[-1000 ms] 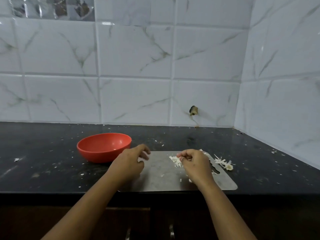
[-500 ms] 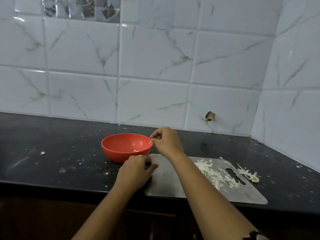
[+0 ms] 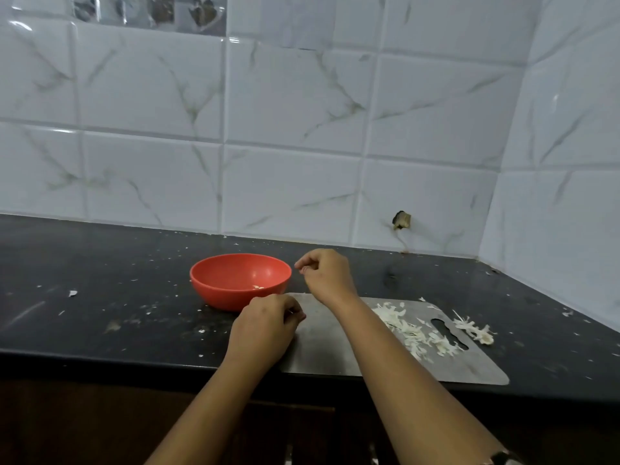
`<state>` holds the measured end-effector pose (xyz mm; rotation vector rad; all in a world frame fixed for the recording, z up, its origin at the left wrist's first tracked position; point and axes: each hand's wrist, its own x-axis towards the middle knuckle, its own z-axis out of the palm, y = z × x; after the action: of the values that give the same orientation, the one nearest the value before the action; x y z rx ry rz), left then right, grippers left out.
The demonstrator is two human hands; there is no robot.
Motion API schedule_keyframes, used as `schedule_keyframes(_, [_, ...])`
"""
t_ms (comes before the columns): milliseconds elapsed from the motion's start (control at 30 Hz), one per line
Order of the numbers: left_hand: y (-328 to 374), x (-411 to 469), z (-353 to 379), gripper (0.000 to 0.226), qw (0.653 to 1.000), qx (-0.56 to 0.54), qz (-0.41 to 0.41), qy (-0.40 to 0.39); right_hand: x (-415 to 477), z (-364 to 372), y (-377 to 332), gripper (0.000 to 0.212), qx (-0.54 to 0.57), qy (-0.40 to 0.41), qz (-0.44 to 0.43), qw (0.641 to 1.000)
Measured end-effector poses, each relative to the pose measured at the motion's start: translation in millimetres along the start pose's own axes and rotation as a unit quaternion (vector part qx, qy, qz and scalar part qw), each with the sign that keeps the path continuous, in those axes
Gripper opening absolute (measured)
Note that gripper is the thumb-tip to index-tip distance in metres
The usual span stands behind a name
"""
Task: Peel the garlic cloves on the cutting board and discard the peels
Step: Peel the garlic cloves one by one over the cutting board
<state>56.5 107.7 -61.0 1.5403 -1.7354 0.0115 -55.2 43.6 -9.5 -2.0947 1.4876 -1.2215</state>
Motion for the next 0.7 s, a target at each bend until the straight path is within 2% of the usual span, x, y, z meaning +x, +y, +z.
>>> schedule_keyframes(100, [13, -4, 7, 0.013, 0.999, 0.008, 0.023, -0.02, -12, -37, 21, 0.021, 0.044, 0.022, 0.028, 0.998])
schedule_keyframes(233, [32, -5, 17, 0.017, 0.997, 0.019, 0.052, -0.048, -31, -93, 60, 0.022, 0.004, 0.048, 0.073, 0.996])
schedule_keyframes(400, [46, -3, 24, 0.017, 0.996, 0.046, 0.053, -0.056, -55, -137, 94, 0.02, -0.13, -0.053, 0.107, 0.984])
schedule_keyframes(567, [64, 3, 30, 0.027, 0.992, 0.084, 0.063, -0.074, -73, -148, 106, 0.014, -0.174, -0.113, 0.121, 0.971])
schedule_keyframes(633, [70, 6, 36, 0.036, 0.989, 0.086, 0.059, -0.107, -77, -141, 110, 0.012, -0.176, -0.113, 0.125, 0.97])
schedule_keyframes(700, [76, 7, 43, 0.043, 0.983, 0.071, 0.058, -0.158, -77, -133, 113, 0.012, -0.165, -0.08, 0.112, 0.977])
